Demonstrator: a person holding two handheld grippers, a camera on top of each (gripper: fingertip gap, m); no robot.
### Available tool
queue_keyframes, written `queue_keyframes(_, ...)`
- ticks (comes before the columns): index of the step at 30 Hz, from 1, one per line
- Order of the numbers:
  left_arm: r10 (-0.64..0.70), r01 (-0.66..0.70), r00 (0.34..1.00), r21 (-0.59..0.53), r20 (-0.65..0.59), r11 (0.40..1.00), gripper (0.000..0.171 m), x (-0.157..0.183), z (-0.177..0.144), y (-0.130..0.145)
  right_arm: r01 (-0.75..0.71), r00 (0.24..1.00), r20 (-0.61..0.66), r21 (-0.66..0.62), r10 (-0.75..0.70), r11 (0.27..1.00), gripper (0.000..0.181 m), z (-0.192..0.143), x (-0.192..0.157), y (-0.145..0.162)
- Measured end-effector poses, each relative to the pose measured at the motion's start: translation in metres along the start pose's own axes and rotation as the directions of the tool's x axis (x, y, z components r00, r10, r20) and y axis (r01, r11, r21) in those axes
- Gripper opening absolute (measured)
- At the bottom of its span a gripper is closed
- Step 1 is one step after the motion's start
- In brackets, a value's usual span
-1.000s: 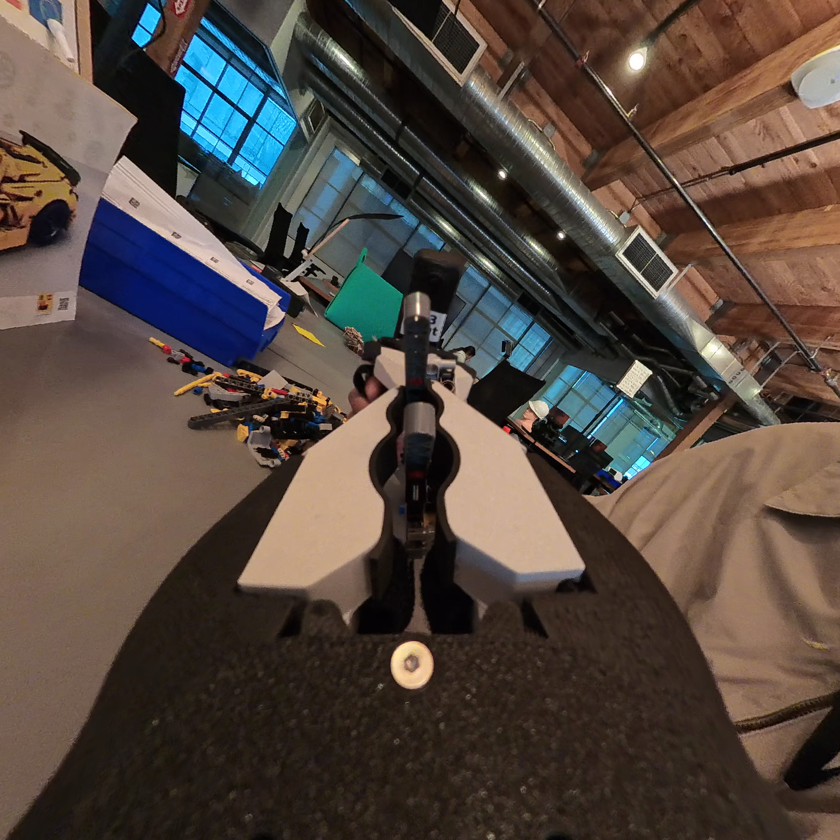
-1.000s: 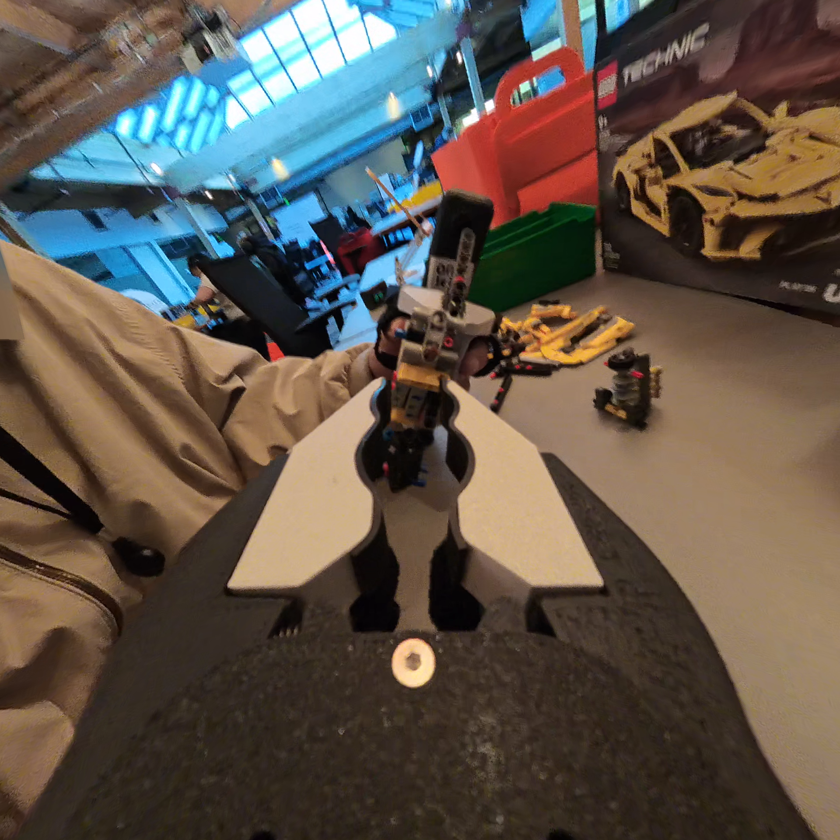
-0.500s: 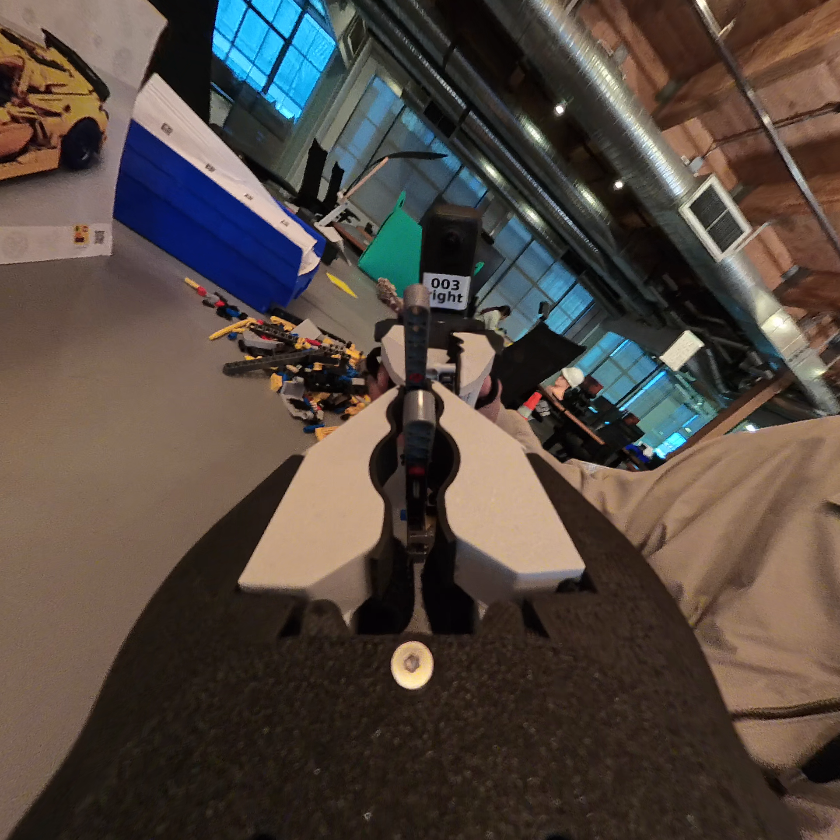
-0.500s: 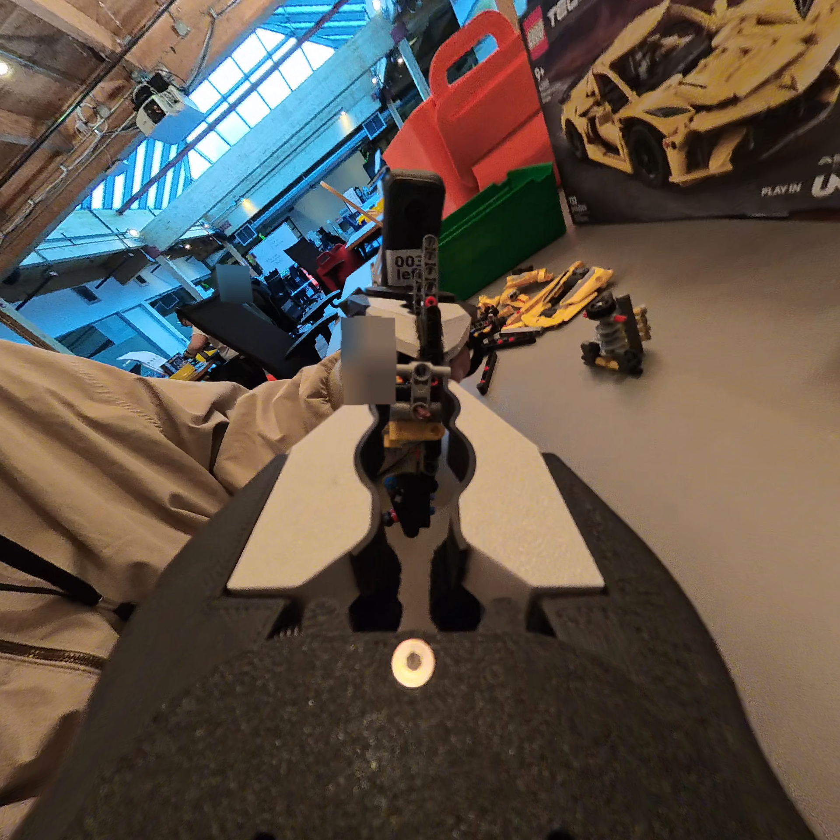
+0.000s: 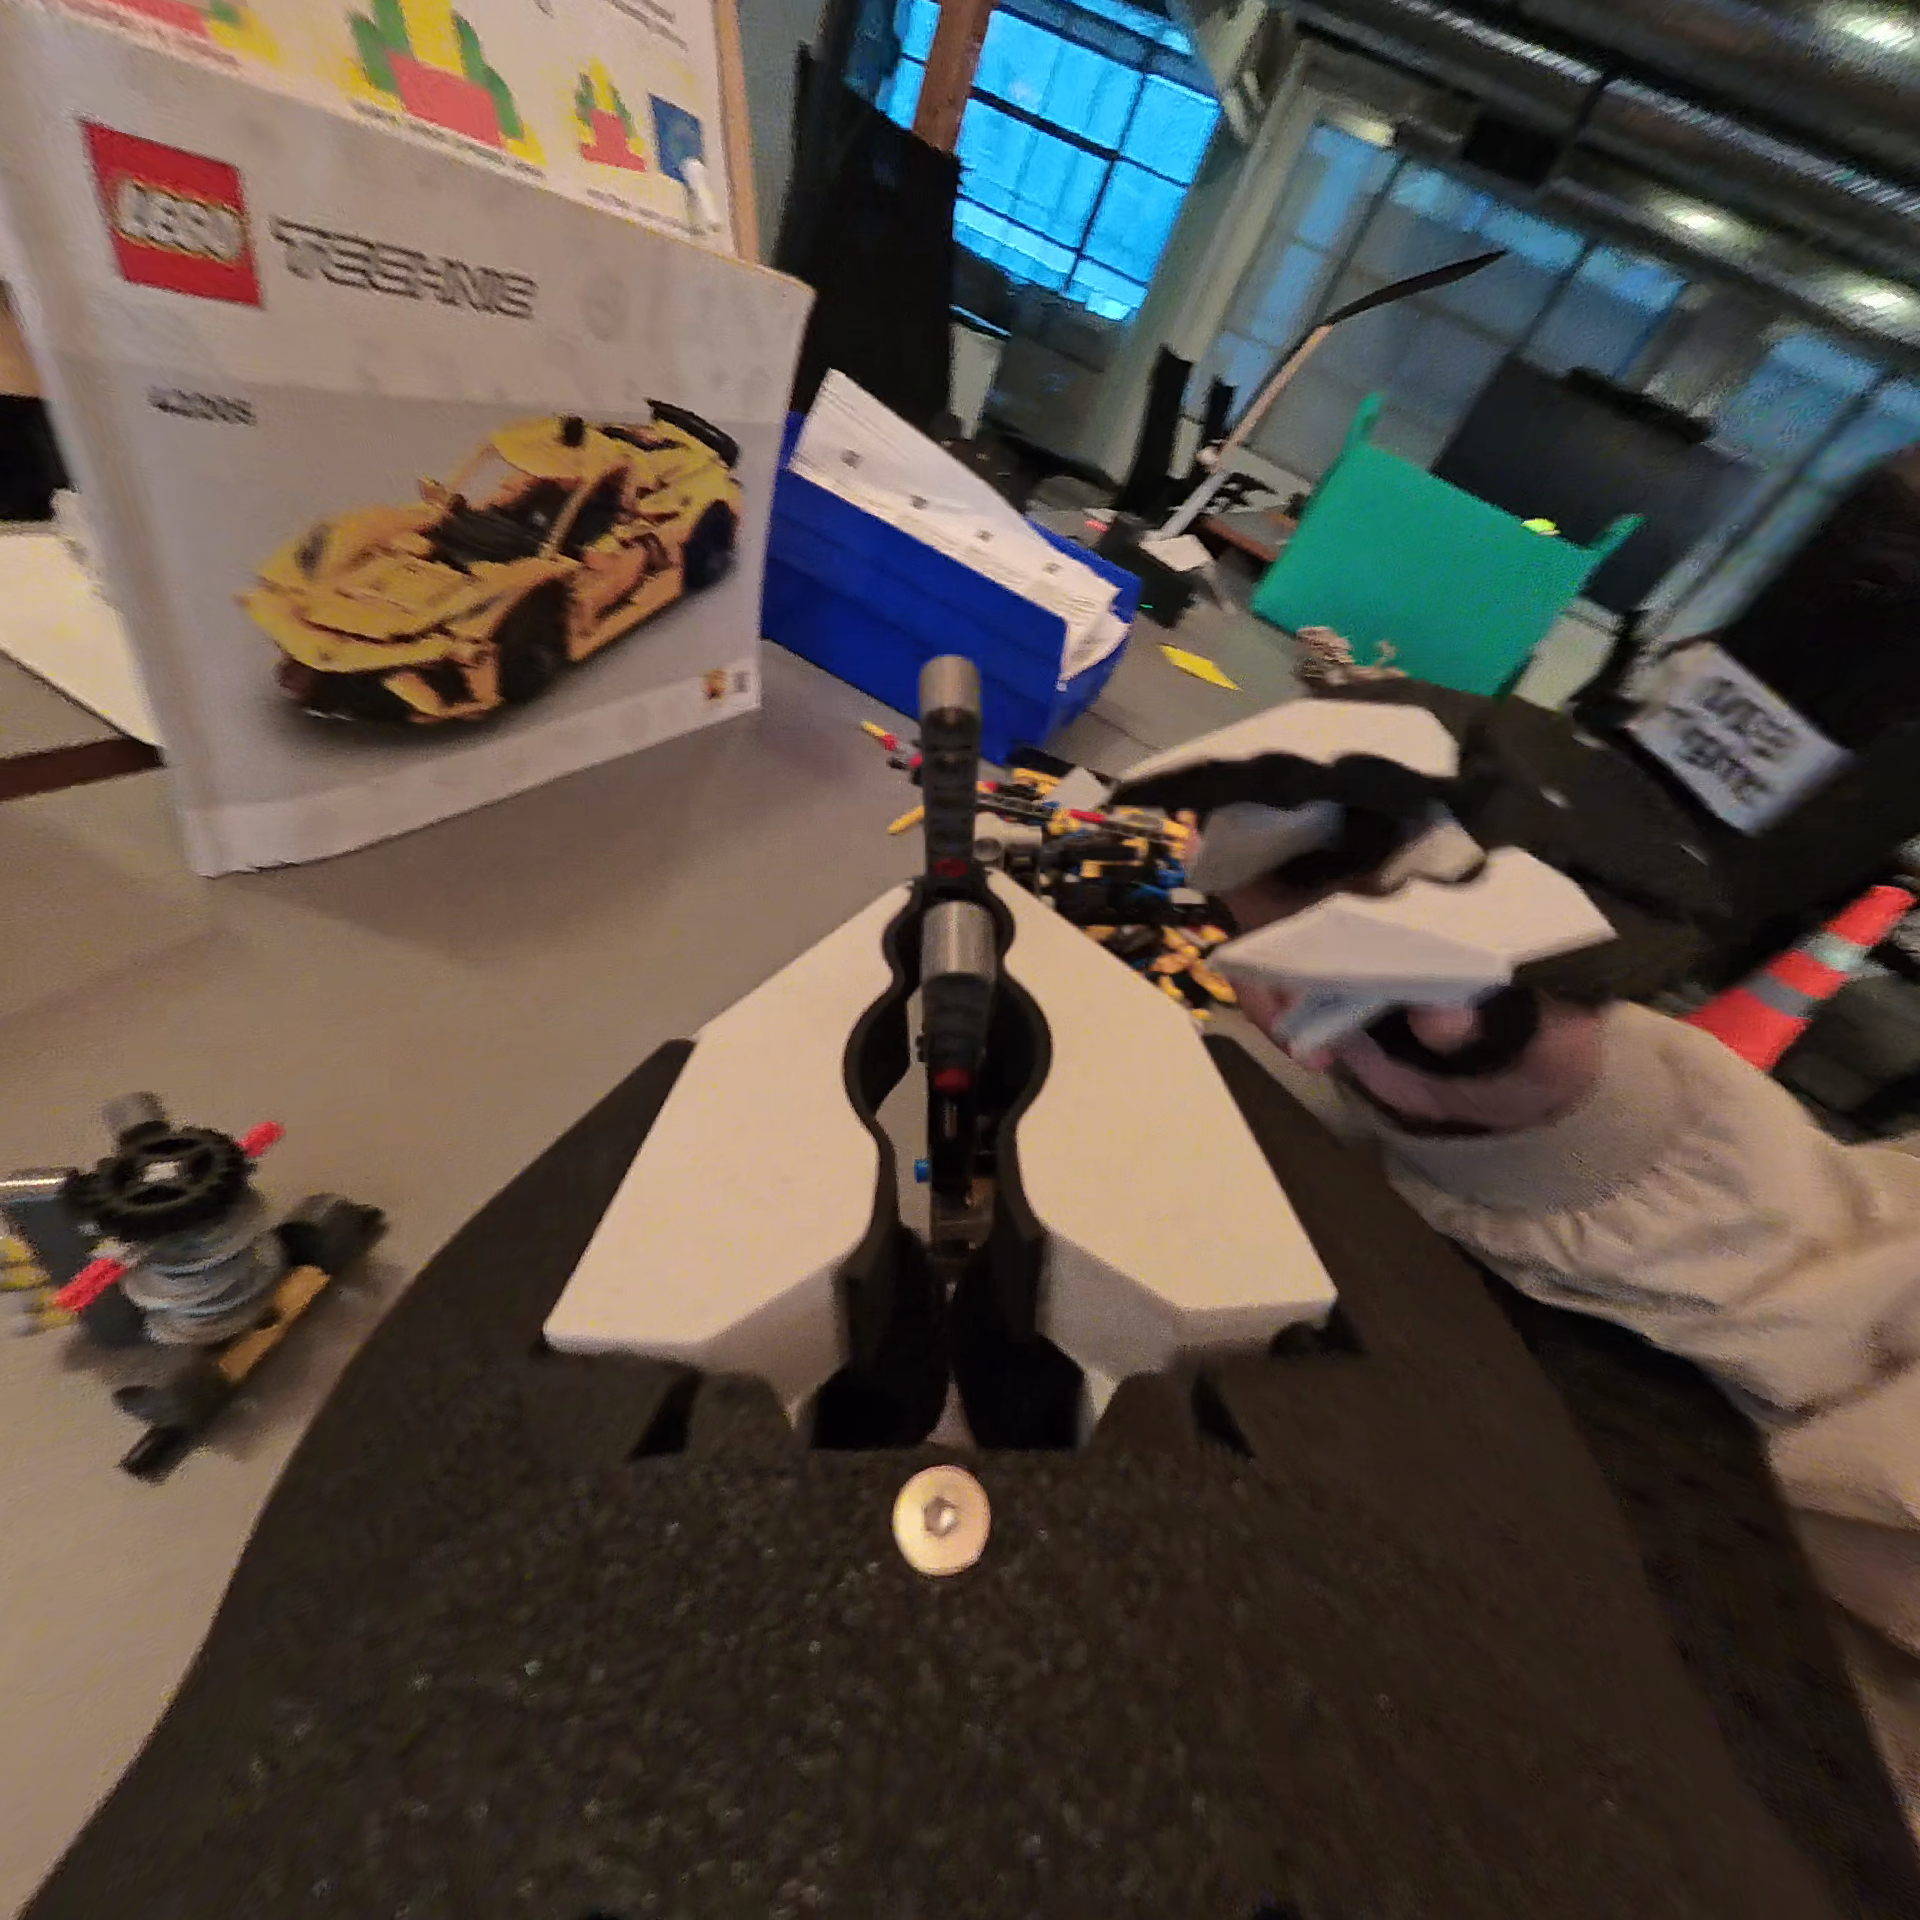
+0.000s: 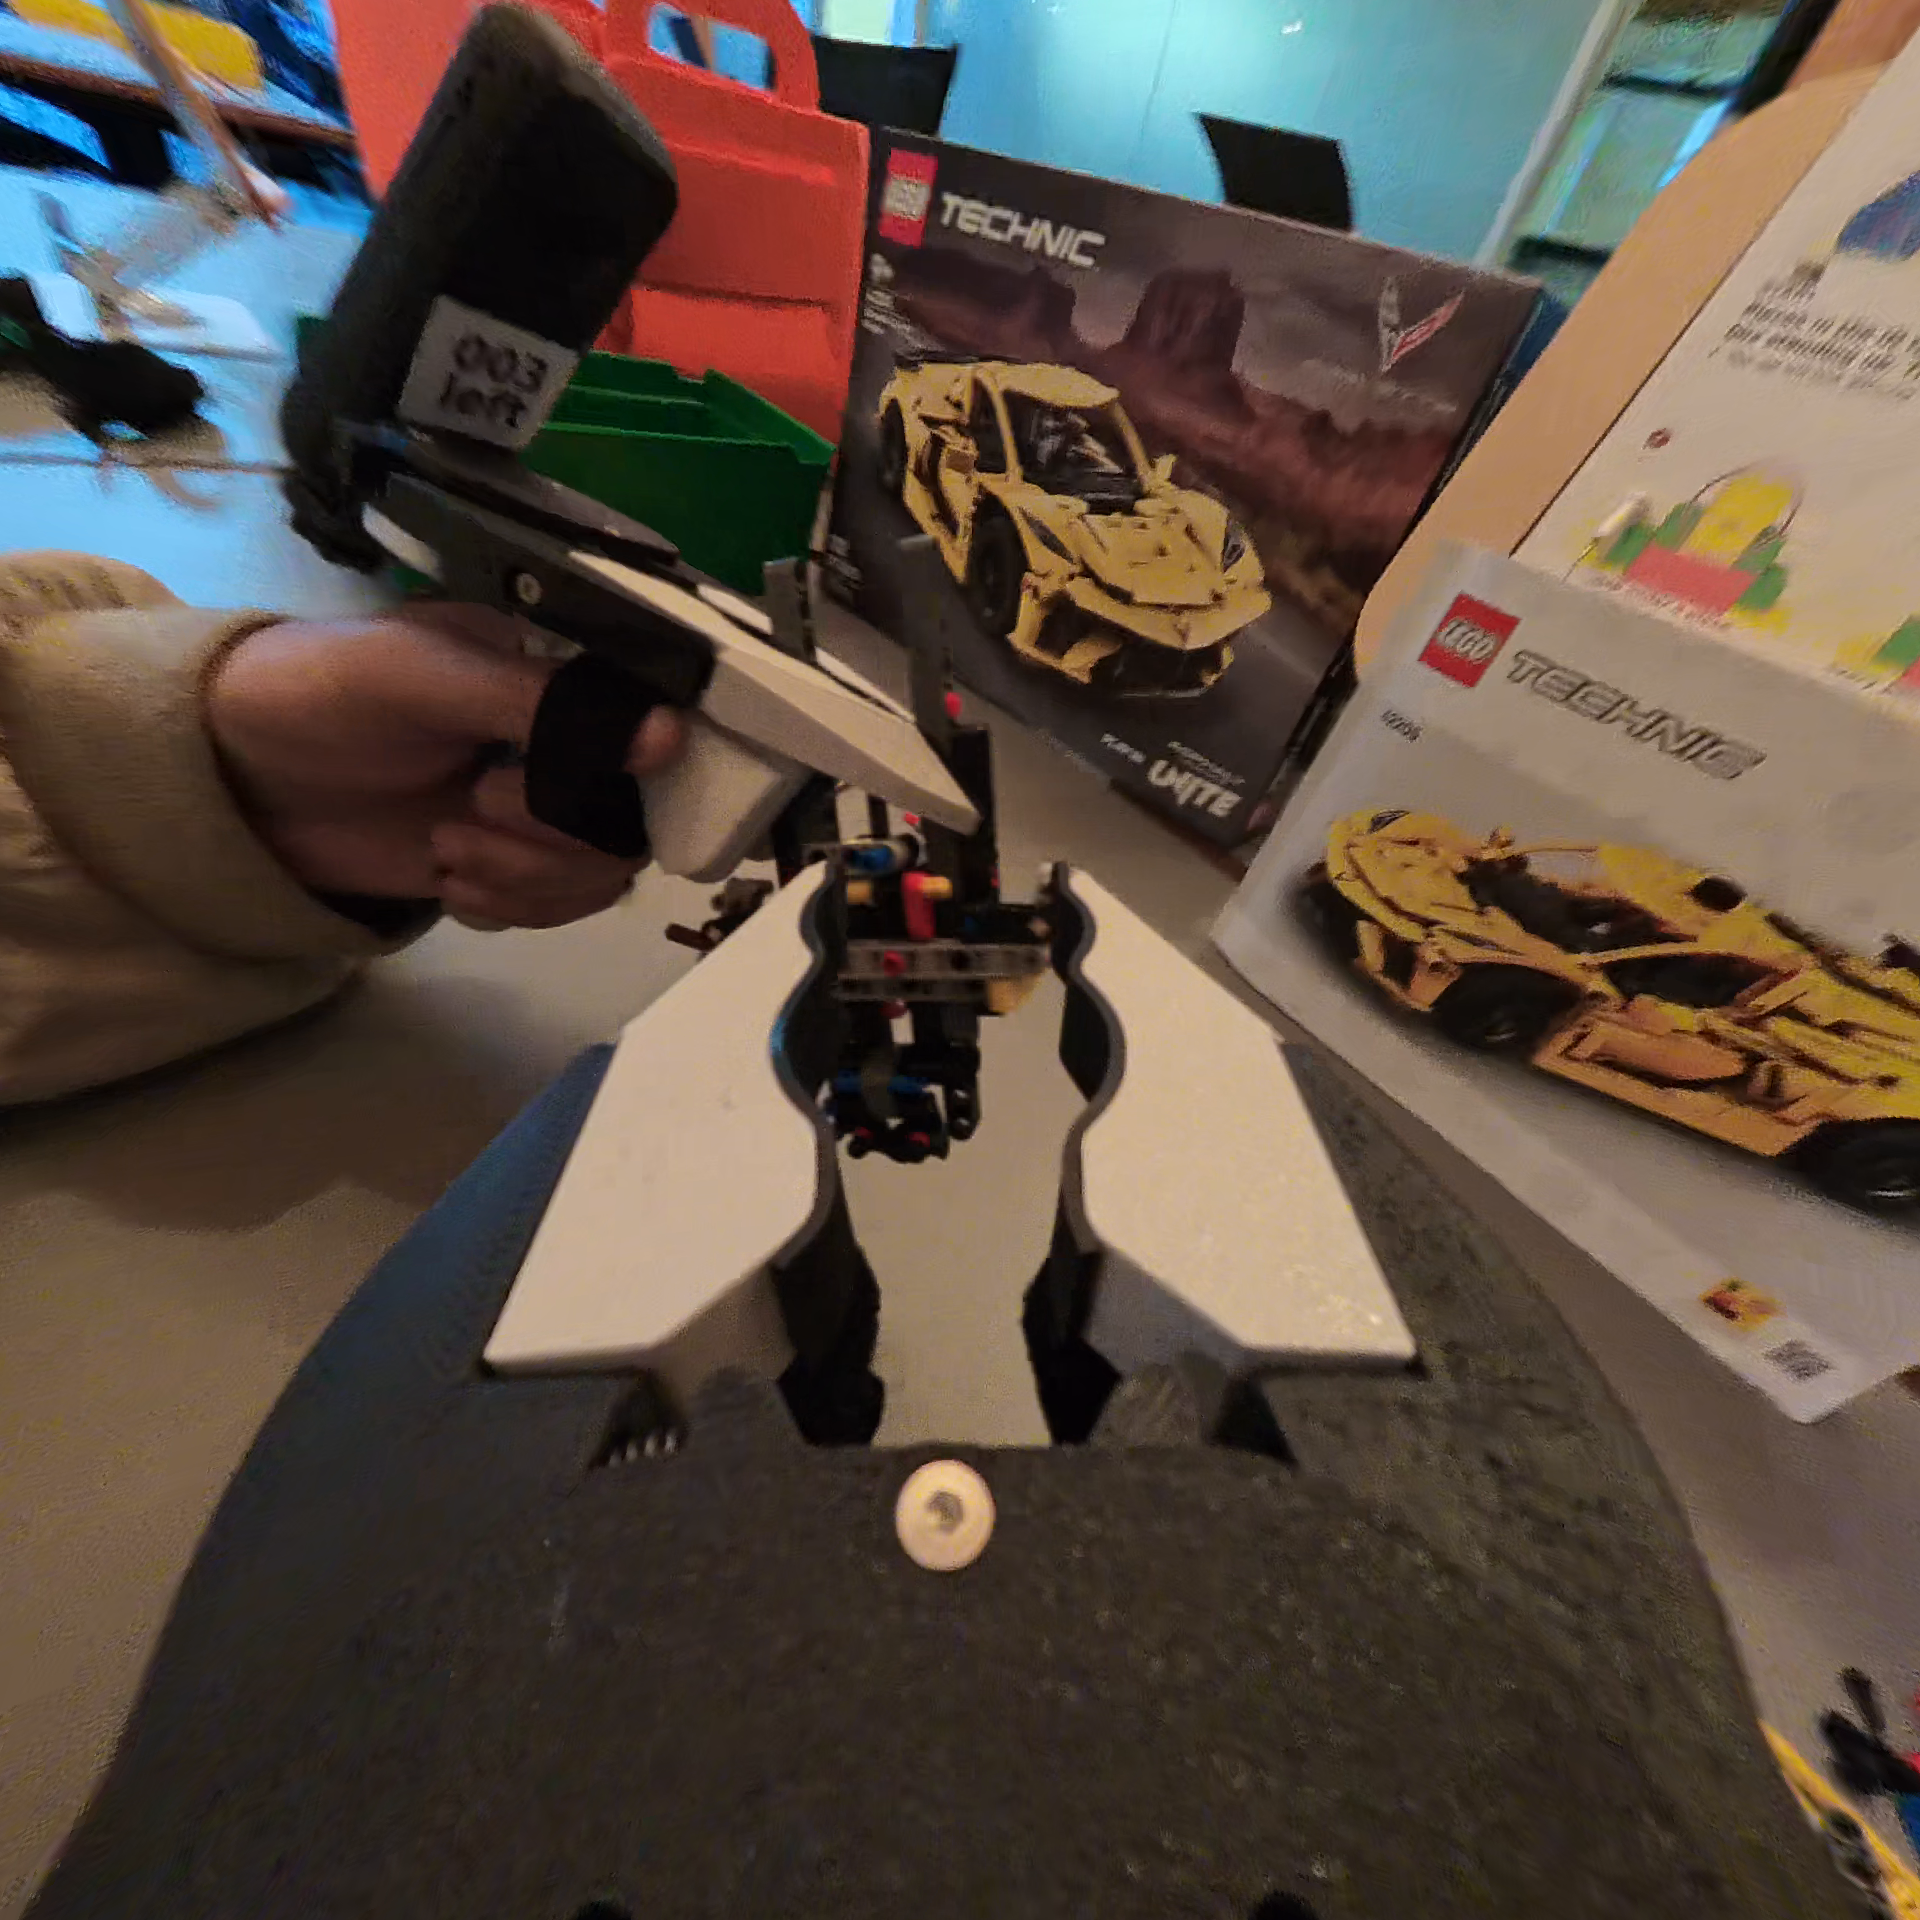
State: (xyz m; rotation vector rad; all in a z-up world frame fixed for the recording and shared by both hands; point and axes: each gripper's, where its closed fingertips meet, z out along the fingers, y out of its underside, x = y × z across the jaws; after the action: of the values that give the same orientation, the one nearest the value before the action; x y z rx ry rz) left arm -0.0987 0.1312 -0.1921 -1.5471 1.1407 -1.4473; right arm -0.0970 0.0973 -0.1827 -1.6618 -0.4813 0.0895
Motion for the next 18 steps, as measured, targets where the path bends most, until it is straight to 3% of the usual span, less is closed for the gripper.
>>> queue_keyframes(4, 0.044, -0.045, 0.997, 0.008, 0.059, 0.999, 0.008, 0.003, 0.004, 0.001, 0.201, 0.970, -0.115, -0.122, -0.214, 0.972, 0.032, 0.022, -0.022, 0.015)
queue_keyframes(11, 0.100, -0.100, 0.994, -0.001, 0.052, 0.995, 0.007, 0.009, 0.003, 0.001, 0.063, 0.994, -0.088, -0.090, -0.071, 0.994, 0.012, 0.018, -0.016, 0.012)
queue_keyframes(18, 0.157, -0.157, 0.985, -0.013, 0.077, 0.988, 0.008, 0.008, 0.003, 0.000, 0.158, 0.979, -0.120, -0.089, -0.168, 0.984, 0.005, 0.018, -0.013, 0.011)
